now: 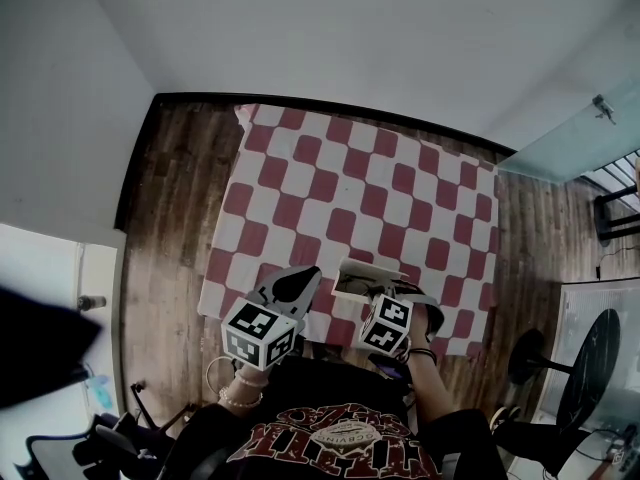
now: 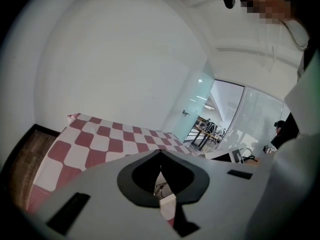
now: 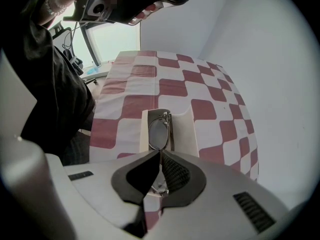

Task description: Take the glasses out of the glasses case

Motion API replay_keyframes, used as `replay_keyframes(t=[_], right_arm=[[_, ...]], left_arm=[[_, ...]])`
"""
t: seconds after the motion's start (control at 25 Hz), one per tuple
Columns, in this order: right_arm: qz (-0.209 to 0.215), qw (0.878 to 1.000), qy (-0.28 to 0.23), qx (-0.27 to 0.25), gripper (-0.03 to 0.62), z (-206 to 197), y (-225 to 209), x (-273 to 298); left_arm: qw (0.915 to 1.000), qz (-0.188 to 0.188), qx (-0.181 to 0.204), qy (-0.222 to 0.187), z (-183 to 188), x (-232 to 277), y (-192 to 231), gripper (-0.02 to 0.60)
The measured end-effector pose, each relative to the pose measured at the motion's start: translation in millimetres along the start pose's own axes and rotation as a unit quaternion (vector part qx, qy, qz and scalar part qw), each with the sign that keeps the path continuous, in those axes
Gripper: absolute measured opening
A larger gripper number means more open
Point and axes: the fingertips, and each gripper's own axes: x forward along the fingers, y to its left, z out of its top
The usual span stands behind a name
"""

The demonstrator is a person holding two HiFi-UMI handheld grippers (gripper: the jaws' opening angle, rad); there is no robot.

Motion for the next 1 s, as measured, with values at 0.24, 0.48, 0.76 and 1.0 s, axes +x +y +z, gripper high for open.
replay_keyframes(t=[0.24, 0.48, 0.76, 1.0], right_arm=[[0.005, 1.000, -0.003, 0.004, 0.032, 1, 0, -7], [-0.002, 1.000, -0.013, 0.008, 0.031, 3, -5, -19], [-0.009, 1.000, -0.022, 0.011, 0.031, 6, -7, -33], [-0.009, 0.999, -0.028, 0.016, 0.031, 7, -7, -52]], left_arm=[[1.0000, -0.003, 0.001, 0.004, -1, 2, 0, 0.006], [0.9999, -0.008, 0.005, 0.014, -4, 5, -1, 0.006], [0.9997, -0.015, 0.010, 0.017, -4, 8, -4, 0.006], [0.9994, -0.020, 0.014, 0.024, -8, 9, -4, 0.006]])
